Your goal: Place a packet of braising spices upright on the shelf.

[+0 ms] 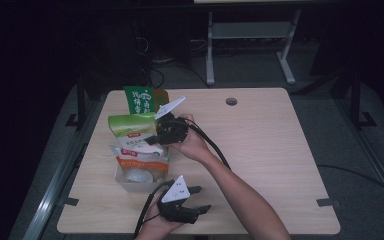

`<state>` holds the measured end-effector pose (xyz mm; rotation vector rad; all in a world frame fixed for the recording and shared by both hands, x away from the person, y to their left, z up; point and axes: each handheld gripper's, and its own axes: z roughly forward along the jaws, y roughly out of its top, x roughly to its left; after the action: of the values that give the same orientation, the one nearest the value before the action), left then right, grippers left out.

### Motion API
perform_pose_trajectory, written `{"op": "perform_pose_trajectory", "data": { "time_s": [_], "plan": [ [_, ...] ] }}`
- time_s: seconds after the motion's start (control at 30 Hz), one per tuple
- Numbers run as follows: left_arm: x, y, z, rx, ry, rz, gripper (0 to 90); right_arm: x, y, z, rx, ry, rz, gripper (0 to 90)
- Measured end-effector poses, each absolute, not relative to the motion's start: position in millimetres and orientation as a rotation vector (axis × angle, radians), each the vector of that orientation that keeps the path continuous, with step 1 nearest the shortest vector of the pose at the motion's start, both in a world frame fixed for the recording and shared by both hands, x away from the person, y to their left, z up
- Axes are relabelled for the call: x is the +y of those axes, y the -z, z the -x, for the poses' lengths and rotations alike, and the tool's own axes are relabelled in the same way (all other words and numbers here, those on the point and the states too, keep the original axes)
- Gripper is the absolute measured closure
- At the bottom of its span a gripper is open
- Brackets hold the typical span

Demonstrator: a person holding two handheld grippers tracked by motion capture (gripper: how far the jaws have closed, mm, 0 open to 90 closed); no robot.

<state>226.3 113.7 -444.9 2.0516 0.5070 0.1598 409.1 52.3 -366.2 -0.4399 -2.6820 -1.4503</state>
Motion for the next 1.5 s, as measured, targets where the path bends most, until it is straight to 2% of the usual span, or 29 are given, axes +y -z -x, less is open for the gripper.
{"op": "perform_pose_trajectory", "data": {
  "time_s": [0.43, 0.6, 0.77, 0.93, 1.23, 1.5],
  "plan": [
    [113.2, 445.6, -227.3, 0.506, -0.159, -2.056, 36.0, 49.9, 389.1, -407.0, -2.683, 1.349, 0.45, 87.3],
    [111.9, 446.2, -227.0, 0.502, -0.156, -2.061, 36.0, 47.6, 384.5, -406.0, -2.675, 1.376, 0.457, 81.3],
    [111.5, 446.2, -227.3, 0.505, -0.155, -2.057, 36.0, 46.7, 380.6, -405.0, -2.673, 1.388, 0.455, 87.6],
    [111.3, 445.4, -228.2, 0.499, -0.16, -2.064, 35.9, 48.7, 380.2, -404.9, -2.683, 1.366, 0.457, 87.8],
    [112.1, 446.6, -231.1, 0.532, -0.151, -2.069, 34.4, 31.0, 373.6, -404.0, -2.62, 1.415, 0.483, 71.0],
    [108.9, 446.7, -232.6, 0.531, -0.164, -2.073, 33.2, 0.3, 361.7, -400.5, -2.576, 1.455, 0.536, 61.7]
  ]
}}
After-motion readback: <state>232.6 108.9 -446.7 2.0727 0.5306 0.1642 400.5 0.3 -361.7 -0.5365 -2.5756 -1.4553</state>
